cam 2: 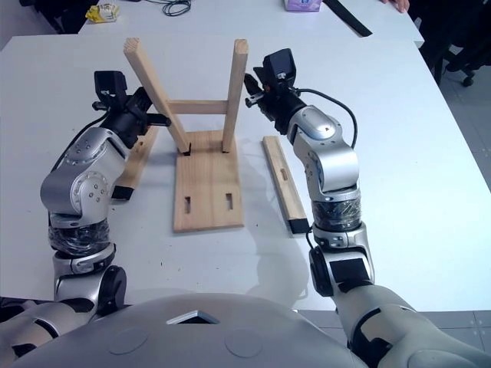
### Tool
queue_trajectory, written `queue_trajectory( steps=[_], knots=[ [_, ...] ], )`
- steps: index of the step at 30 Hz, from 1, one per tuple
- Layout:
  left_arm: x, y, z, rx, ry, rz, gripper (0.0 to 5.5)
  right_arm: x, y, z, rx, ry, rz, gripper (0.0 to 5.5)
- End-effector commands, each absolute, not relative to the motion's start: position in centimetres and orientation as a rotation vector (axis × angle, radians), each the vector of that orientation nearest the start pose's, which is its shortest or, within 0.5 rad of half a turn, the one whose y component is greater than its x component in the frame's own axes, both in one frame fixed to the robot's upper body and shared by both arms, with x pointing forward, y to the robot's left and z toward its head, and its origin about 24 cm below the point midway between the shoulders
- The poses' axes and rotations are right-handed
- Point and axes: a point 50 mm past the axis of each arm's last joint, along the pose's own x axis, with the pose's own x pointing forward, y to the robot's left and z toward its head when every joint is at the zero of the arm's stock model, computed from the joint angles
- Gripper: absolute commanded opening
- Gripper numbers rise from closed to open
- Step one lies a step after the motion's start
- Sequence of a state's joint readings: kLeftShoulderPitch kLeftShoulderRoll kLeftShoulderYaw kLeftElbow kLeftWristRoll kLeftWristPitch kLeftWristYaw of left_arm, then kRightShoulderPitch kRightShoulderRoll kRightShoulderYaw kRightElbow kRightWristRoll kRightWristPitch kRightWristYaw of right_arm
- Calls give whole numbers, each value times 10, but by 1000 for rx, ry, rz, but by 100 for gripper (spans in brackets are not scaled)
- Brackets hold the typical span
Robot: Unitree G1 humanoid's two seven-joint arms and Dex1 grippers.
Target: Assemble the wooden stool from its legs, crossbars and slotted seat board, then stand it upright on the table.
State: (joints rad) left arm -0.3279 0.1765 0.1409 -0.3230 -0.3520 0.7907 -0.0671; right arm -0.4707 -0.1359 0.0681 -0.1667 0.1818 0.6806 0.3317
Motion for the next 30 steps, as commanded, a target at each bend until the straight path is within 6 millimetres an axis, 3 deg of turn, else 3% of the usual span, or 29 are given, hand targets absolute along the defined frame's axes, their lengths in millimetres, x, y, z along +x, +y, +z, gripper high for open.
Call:
queue_trajectory(
  steps=[1,6,11,14,17,21,24,27,30],
  knots=[
    [280,158,157,-196,29,-335,0,299,-109,140,-23,108,639,130],
    [260,184,151,-204,61,-301,0,289,-131,129,-79,169,634,130],
    [269,195,164,-228,11,-263,0,294,-128,142,-48,117,638,130],
    [271,201,179,-238,-61,-236,0,301,-138,157,-59,65,586,130],
    [276,206,212,-310,-216,-212,0,316,-156,189,-16,-62,431,130],
    [280,192,251,-346,-376,-290,0,326,-158,240,66,-273,360,130],
    [287,175,270,-366,-437,-373,0,323,-141,260,142,-365,431,130],
    [294,148,277,-378,-422,-504,0,314,-110,268,192,-403,585,130],
    [306,131,255,-351,-275,-526,0,320,-91,250,164,-304,617,130]
  ],
)
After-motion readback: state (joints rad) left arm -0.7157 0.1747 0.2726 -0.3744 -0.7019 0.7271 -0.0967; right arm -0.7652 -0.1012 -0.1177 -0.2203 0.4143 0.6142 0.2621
